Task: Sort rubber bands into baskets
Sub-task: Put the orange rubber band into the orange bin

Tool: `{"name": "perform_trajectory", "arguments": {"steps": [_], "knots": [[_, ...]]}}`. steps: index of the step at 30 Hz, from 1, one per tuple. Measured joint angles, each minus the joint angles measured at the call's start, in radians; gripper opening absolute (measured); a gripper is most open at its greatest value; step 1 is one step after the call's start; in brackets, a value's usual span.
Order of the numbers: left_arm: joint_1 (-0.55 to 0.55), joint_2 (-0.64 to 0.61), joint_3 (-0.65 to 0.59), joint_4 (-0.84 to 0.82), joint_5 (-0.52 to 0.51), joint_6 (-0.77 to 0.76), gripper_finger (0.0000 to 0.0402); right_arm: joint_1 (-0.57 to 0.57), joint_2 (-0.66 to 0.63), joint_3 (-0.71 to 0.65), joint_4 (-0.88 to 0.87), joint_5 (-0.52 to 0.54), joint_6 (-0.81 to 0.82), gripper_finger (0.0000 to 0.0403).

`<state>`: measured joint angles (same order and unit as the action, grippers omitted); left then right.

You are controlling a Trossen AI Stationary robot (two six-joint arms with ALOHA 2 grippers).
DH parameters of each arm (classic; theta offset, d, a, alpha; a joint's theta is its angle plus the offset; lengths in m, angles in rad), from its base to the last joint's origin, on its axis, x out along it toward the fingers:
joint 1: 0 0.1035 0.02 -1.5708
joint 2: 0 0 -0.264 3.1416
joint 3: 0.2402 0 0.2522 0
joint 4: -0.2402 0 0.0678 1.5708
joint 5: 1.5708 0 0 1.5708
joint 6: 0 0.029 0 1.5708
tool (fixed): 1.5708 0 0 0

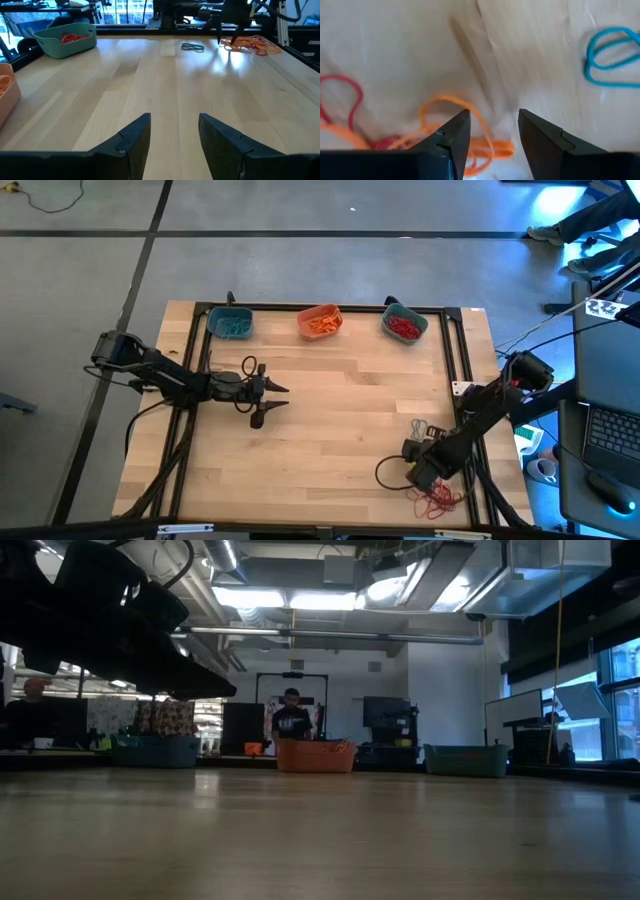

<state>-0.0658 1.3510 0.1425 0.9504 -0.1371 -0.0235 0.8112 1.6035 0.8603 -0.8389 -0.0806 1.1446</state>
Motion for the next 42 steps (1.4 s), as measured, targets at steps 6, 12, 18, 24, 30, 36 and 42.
{"name": "perform_trajectory", "arguments": {"steps": [6, 12, 18, 24, 30, 36, 42], "knots": [[0.000, 0.000, 0.000, 0.000, 0.000, 0.000, 0.0164, 0.000, -0.002, -0.041, 0.073, 0.016, 0.007, 0.0157], [0.000, 0.000, 0.000, -0.004, 0.000, 0.000, 0.0164, 0.000, -0.004, -0.059, 0.077, 0.018, 0.001, 0.0083], [0.000, 0.000, 0.000, -0.005, 0.000, 0.000, 0.0164, 0.000, -0.002, -0.051, 0.068, 0.044, -0.042, 0.0007], [0.000, 0.000, 0.000, -0.005, 0.000, 0.006, 0.0164, -0.010, 0.003, -0.010, 0.052, 0.124, -0.104, 0.0014], [0.000, 0.000, 0.000, -0.008, 0.000, 0.004, 0.0164, -0.064, 0.002, 0.032, 0.052, 0.167, -0.184, 0.0008], [0.000, 0.000, 0.000, -0.007, 0.000, 0.005, 0.0164, -0.138, 0.002, 0.075, 0.053, 0.193, -0.287, 0.0003], [0.000, 0.000, 0.000, -0.007, 0.000, 0.007, 0.0164, -0.211, 0.000, 0.110, 0.072, 0.271, -0.389, 0.0006]]}}
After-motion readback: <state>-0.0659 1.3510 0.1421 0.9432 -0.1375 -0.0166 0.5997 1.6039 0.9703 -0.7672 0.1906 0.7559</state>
